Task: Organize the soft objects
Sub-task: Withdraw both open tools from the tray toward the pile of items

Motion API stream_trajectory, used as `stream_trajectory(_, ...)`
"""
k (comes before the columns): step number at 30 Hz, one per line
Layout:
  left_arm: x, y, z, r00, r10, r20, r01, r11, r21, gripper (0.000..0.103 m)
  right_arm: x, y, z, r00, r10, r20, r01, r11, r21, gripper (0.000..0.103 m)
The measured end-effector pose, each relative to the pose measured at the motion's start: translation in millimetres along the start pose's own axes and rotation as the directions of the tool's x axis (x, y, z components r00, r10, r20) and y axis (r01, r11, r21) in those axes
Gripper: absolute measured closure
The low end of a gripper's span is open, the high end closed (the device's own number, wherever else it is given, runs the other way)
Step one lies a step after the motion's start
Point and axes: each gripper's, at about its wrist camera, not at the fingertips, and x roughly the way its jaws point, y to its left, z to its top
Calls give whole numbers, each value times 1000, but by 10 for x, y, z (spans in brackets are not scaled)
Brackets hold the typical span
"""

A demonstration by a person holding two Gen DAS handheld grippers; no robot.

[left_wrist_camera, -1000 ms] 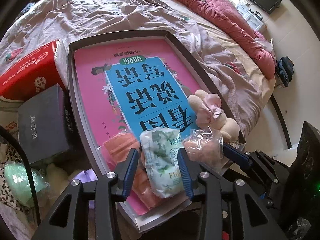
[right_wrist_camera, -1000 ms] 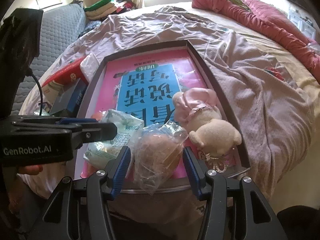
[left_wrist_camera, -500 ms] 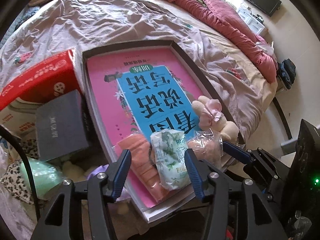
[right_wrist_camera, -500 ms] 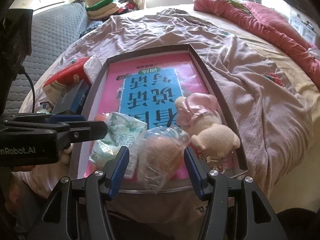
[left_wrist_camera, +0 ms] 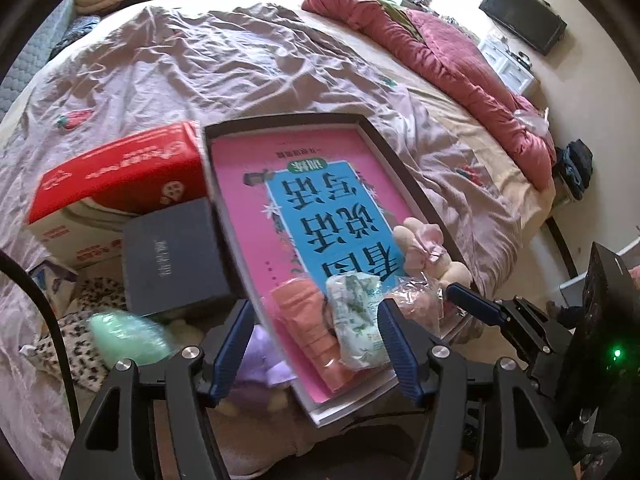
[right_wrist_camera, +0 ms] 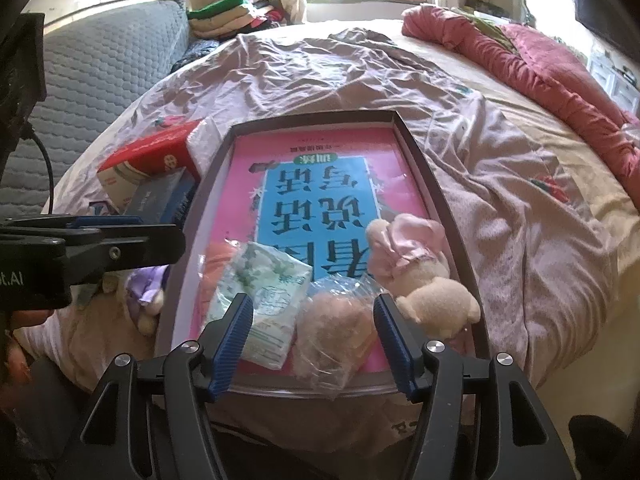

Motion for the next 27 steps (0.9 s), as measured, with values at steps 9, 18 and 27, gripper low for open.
stream_trajectory(9, -245, 150, -94, 997, 64, 45, -64, 998, -10, 39, -94, 214, 102, 1000, 24, 16, -23, 999, -30, 33)
stream_trajectory(18, -580, 339, -210, 992, 91, 89, -89, 996, -26, 38, -359, 518, 264, 993, 53, 105, -48, 998, -51, 29)
stream_trajectory(27, -979, 586, -286, 980, 112, 164, -102, 992, -69, 38, -567, 747, 388, 986, 68, 153, -57, 995, -77, 28)
